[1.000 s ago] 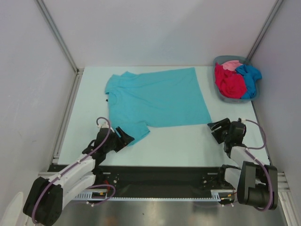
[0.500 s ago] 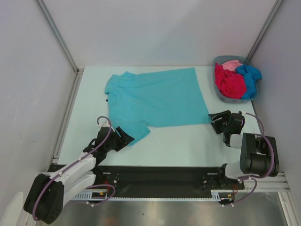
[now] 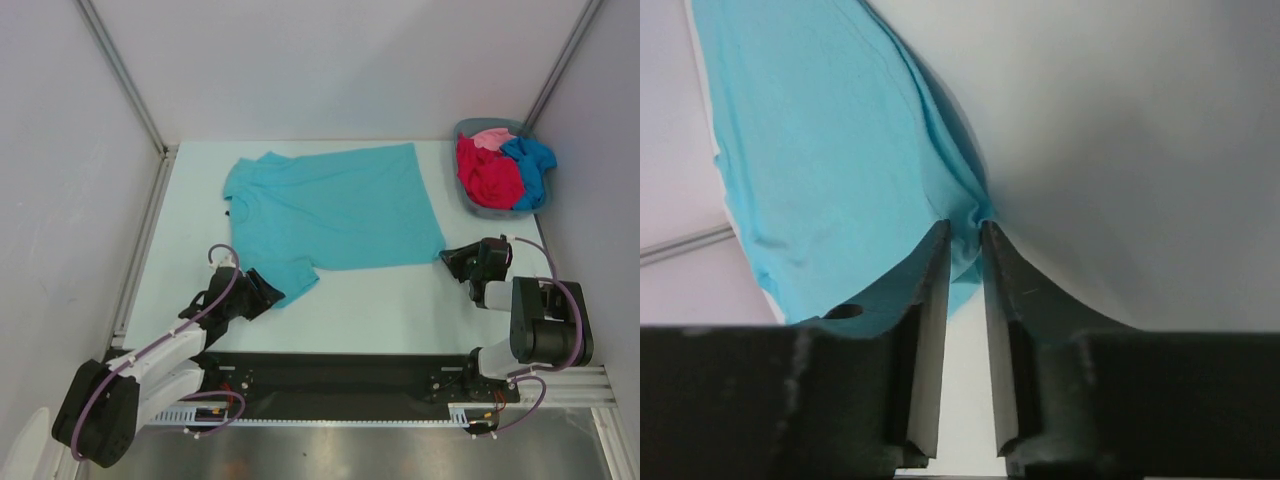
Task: Fold and stack the t-shirts
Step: Fold the tshirt
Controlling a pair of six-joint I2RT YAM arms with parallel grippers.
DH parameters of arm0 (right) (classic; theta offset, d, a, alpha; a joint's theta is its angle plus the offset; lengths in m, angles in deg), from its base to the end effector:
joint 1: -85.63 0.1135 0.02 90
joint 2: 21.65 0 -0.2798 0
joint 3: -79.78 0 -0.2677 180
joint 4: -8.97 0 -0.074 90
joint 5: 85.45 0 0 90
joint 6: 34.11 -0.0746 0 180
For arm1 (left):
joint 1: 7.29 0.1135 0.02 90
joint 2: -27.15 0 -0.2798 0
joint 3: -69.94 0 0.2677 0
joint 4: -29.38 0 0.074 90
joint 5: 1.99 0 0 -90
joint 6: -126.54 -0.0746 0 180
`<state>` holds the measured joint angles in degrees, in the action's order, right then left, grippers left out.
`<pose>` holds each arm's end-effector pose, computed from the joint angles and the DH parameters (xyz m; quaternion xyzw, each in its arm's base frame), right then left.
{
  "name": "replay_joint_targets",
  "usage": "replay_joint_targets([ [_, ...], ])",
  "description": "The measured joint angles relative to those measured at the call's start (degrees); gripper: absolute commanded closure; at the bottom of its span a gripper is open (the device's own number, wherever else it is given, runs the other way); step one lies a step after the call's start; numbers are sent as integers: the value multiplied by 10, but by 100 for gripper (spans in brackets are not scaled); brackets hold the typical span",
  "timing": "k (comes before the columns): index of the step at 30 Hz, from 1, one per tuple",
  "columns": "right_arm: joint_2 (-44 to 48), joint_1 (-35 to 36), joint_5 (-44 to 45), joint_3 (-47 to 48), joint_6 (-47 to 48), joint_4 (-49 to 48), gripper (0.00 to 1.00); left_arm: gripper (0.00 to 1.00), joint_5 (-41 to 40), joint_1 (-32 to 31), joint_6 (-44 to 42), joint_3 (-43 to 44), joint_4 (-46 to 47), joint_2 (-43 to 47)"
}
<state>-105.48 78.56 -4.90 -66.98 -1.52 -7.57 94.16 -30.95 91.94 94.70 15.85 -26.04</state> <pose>0.2815 -0.0226 0.1022 0.4368 0.7651 0.2647 0.3922 0.1781 -0.0868 0.1110 -0.2284 0.8833 -0.2965 0.2823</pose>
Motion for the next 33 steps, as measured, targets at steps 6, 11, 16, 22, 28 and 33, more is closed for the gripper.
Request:
replay_joint_targets([
  [6, 0, 0, 2, 0, 2, 12, 91, 47, -2, 0, 0, 0, -16, 10],
  [11, 0, 0, 2, 0, 3, 18, 100, 55, -4, 0, 0, 0, -29, 16],
  [16, 9, 1, 7, 0, 7, 31, 100, 83, -6, 0, -4, 0, -47, 19],
  [22, 71, 1, 21, 0, 25, 73, 100, 100, -13, 0, -6, 0, -66, 25],
  [28, 118, 1, 31, 0, 38, 109, 100, 100, -17, -1, -5, 0, -86, 56],
  [33, 134, 2, 32, 0, 45, 134, 100, 100, -26, -6, -3, 5, -127, 103],
])
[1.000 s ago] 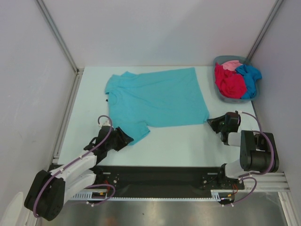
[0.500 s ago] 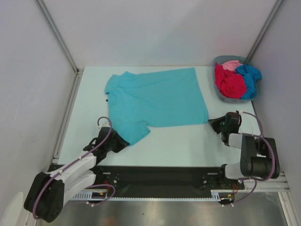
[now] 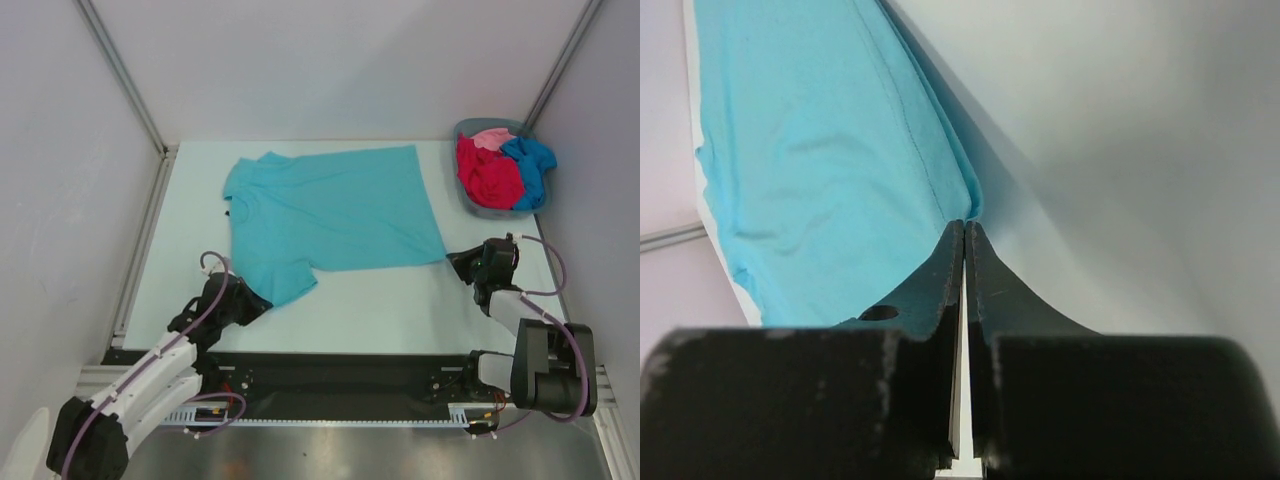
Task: Fold and stack the t-shirts
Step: Fold the tshirt
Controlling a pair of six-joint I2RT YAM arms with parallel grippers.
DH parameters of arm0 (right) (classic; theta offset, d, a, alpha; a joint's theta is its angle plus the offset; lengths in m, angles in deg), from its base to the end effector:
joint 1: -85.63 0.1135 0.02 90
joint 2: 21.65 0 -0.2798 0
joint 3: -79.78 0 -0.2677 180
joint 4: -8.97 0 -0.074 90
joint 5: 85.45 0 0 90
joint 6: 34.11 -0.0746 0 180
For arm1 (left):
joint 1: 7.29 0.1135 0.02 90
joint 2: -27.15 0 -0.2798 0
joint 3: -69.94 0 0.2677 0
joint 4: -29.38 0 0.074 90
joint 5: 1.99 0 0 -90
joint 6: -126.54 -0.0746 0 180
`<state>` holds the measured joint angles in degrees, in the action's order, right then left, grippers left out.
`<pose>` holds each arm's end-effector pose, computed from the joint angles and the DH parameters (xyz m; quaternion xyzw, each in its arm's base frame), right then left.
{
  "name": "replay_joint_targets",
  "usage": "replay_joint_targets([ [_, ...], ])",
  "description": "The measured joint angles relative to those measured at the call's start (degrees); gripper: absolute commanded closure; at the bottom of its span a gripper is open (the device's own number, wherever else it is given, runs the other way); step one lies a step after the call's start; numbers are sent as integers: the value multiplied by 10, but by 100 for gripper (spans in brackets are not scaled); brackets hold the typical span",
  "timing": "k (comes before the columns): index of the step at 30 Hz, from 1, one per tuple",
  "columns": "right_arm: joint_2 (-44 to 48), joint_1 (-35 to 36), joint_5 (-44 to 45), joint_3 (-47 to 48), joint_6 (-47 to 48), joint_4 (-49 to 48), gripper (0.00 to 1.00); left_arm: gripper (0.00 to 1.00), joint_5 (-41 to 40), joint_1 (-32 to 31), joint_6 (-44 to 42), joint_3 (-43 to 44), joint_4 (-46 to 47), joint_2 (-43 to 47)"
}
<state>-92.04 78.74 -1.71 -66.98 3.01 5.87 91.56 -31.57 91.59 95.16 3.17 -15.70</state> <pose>0.2613 -0.0234 0.1325 0.4172 0.7773 0.2274 0.4123 0.1595 -0.0770 0.1199 -0.2322 0.8898 -0.2720 0.2834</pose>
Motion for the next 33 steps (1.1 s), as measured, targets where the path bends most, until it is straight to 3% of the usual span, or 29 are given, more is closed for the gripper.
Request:
replay_joint_targets([
  [12, 130, 1, 0, 13, 10, 112, 100, 100, -59, -27, 22, 80, -187, 180],
  [24, 135, 1, 11, 32, 21, 157, 100, 100, -116, -28, 19, 200, -295, 185],
  [33, 171, -14, 11, 32, 36, 211, 100, 100, -103, -29, 30, 195, -336, 233],
])
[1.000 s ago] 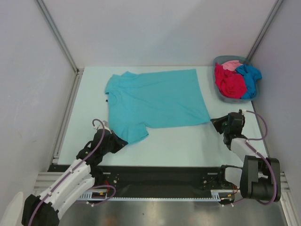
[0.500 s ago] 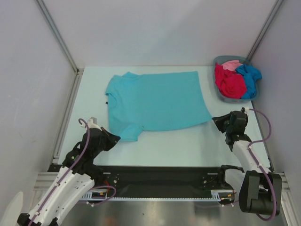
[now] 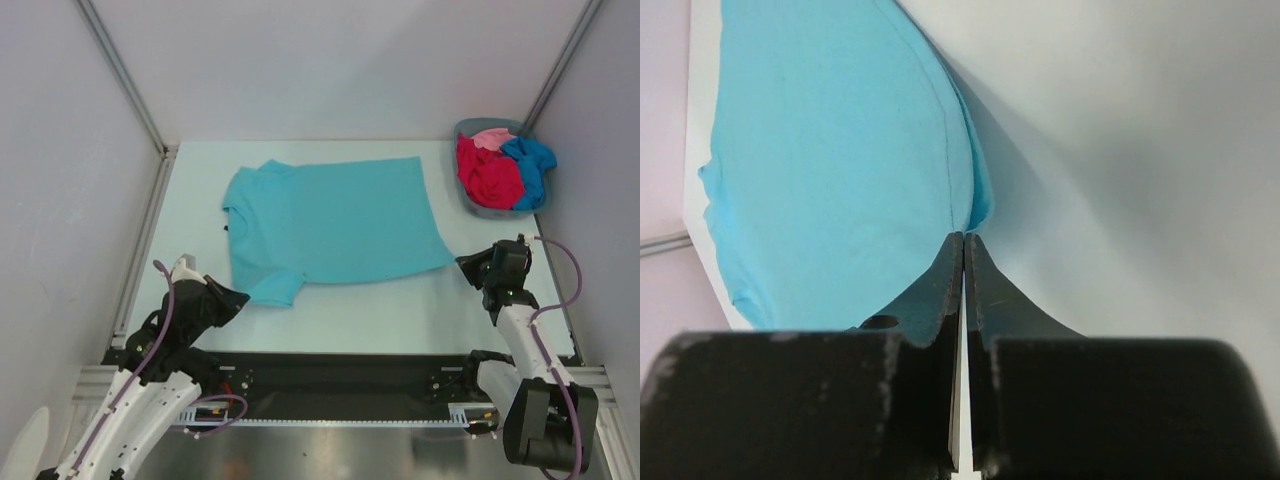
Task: Fold and stack the t-shirts
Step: Fold the tshirt
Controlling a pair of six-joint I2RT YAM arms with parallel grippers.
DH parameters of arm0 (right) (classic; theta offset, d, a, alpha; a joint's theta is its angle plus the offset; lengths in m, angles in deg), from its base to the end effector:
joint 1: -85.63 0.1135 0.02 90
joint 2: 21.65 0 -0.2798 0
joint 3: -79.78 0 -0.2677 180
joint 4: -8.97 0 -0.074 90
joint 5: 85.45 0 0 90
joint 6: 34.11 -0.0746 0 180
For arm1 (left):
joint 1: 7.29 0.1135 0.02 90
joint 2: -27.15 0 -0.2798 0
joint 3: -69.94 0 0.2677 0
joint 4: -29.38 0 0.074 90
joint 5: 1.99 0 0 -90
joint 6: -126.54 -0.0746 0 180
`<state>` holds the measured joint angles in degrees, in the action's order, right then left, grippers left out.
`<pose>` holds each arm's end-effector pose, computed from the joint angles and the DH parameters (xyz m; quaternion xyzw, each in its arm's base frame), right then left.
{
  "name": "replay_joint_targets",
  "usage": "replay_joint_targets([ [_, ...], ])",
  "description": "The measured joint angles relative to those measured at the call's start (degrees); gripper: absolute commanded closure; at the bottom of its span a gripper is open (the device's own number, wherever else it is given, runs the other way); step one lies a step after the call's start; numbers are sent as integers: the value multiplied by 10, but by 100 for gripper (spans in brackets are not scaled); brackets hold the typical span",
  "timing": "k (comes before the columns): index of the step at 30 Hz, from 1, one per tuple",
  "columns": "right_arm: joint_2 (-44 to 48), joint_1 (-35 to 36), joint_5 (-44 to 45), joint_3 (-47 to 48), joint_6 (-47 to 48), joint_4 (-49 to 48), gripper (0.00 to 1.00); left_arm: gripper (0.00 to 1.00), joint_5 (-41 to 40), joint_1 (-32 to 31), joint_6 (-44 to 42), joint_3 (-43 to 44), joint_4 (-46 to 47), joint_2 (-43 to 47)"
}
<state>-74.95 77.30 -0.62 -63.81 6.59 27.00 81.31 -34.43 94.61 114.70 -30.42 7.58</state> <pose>0.2291 -0.0267 0.1752 0.4087 0.7862 0.1991 0.4187 0.1112 -0.0472 0.2370 -0.2619 0.8447 -0.2760 0.3765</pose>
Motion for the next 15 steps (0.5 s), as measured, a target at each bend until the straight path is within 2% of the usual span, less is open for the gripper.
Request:
replay_joint_targets([
  [4, 27, 0, 0, 0, 4, 22, 100, 100, 3, 0, 7, -15, -31, 32],
  [8, 14, 0, -1, 7, 5, 31, 100, 100, -1, 0, 9, -14, -36, 12],
  [15, -63, 11, -1, 50, 5, 23, 100, 100, -7, -1, -8, 18, 38, -148],
])
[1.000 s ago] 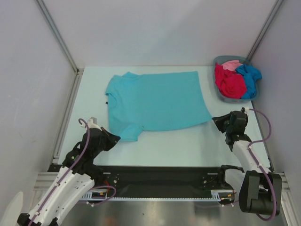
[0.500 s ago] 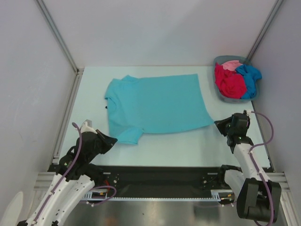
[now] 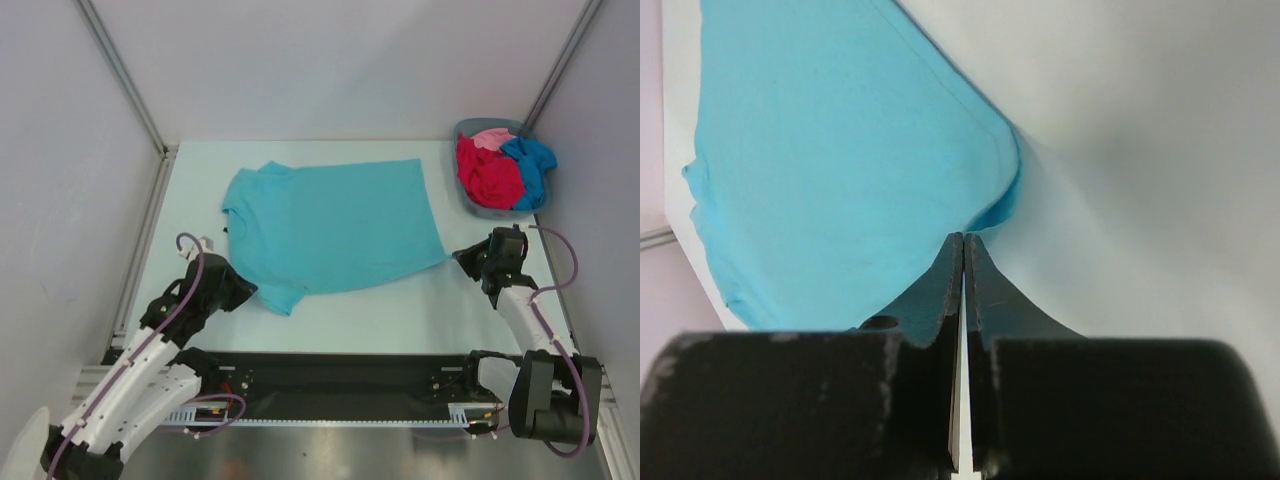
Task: Fold and stack the t-shirts
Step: Fold the tshirt
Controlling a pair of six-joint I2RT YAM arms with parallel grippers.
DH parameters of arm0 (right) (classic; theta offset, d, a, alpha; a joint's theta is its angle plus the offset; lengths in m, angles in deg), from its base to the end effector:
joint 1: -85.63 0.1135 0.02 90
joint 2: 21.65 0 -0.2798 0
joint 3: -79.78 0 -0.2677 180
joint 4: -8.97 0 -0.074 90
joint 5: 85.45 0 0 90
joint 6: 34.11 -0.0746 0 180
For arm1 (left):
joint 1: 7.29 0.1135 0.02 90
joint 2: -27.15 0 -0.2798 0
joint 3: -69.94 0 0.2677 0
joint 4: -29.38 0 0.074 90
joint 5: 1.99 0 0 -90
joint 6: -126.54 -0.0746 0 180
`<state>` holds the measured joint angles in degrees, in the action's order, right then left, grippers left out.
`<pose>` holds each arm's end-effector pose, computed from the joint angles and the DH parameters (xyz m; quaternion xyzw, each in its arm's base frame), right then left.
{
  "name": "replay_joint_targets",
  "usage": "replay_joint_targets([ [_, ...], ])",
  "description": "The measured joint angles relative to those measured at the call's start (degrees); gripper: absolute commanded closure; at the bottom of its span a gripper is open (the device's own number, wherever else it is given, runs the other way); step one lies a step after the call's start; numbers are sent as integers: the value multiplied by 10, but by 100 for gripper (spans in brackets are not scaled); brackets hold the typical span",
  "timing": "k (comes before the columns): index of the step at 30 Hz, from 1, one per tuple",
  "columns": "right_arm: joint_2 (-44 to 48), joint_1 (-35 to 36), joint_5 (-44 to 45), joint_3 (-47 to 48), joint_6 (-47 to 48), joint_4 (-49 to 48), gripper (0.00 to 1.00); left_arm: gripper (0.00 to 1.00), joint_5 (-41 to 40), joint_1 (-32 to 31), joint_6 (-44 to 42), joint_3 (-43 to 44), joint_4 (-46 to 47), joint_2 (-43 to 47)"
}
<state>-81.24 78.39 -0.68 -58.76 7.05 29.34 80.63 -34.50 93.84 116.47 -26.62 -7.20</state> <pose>0.2477 -0.0246 0.1792 0.4055 0.8035 0.1925 0.3911 0.1444 -0.0635 0.2254 -0.2627 0.8800 -0.2193 0.3295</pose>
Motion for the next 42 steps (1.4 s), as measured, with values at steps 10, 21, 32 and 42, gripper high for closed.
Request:
replay_joint_targets([
  [10, -112, 32, 5, 85, -6, -40, 100, 100, -11, 0, -40, 107, 124, -192],
  [21, -230, 40, 29, 159, -11, -66, 100, 100, -31, 59, -66, 119, 158, -229],
  [32, -296, 45, 38, 232, -11, -71, 100, 100, -30, 128, -99, 120, 187, -287],
  [42, -349, 47, 39, 257, -11, -73, 100, 100, -31, 152, -129, 189, 205, -373],
])
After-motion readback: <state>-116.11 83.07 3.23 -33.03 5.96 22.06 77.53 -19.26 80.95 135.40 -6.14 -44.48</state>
